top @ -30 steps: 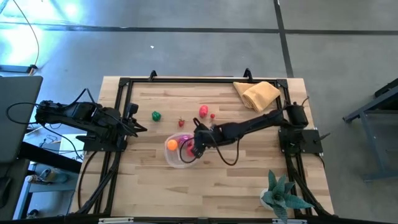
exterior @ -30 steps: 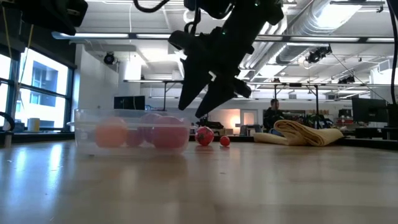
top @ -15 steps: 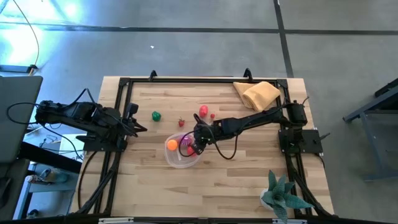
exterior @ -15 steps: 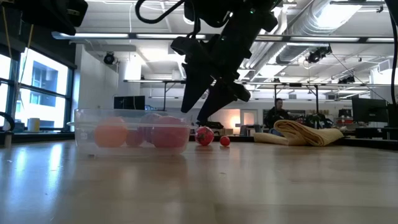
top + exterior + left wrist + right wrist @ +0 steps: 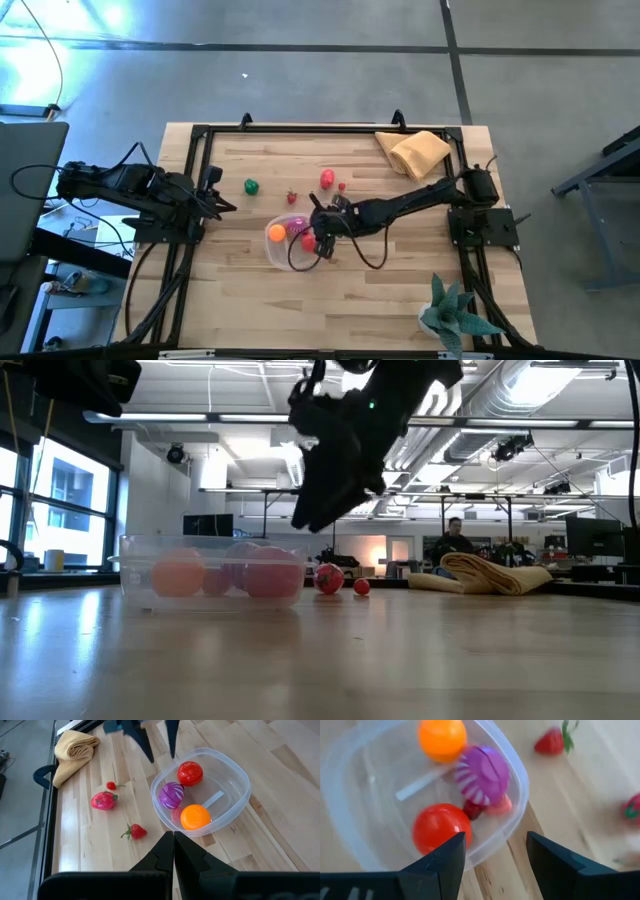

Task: Pick and placing Produce into tupperware
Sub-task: Put the bell pepper into the transparent container

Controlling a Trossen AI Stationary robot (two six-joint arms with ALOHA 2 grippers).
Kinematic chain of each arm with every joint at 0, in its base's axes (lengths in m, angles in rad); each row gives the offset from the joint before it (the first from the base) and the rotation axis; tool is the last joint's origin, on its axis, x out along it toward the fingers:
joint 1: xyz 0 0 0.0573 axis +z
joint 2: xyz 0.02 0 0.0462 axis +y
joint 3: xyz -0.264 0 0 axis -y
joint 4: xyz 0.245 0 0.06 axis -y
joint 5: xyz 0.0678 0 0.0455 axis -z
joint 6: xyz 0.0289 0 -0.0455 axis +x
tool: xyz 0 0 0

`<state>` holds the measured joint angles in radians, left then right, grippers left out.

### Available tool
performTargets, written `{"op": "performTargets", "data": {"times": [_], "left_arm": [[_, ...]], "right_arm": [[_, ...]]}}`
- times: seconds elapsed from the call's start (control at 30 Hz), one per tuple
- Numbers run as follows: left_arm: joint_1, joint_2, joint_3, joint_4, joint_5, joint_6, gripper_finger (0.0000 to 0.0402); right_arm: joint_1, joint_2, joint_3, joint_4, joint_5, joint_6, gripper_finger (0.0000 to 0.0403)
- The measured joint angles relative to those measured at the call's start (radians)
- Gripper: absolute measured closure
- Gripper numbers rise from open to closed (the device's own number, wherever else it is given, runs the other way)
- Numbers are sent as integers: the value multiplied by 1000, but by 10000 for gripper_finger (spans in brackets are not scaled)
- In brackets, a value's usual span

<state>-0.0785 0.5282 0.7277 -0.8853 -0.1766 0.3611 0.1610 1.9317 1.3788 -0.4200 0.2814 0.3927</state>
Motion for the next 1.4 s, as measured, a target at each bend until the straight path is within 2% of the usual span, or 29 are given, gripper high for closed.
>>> {"op": "performTargets", "data": {"times": [0.17, 0.33, 0.57, 0.8, 0.9, 1.1, 1.27, 1.4], "left_arm": [[0, 0, 0, 0, 0, 0, 399], [0, 0, 0, 0, 0, 0, 399], [0, 0, 0, -1, 0, 0, 399], [0, 0, 0, 0, 0, 0, 399], [0, 0, 0, -1, 0, 0, 399], [0, 0, 0, 0, 0, 0, 399], [0, 0, 0, -1, 0, 0, 399], [0, 0, 0, 0, 0, 0, 399]], "right_arm": [[46, -29, 0, 33, 99, -126, 207], [66, -31, 1, 44, 137, -159, 236], [64, -76, 0, 79, 80, -185, 303], [65, -126, 0, 78, 49, -218, 393], [65, -137, 0, 47, 56, -220, 394], [75, -207, 0, -46, 142, -243, 401], [107, -309, -5, -139, 204, -217, 403], [136, -433, -103, -99, 224, -178, 403]]}}
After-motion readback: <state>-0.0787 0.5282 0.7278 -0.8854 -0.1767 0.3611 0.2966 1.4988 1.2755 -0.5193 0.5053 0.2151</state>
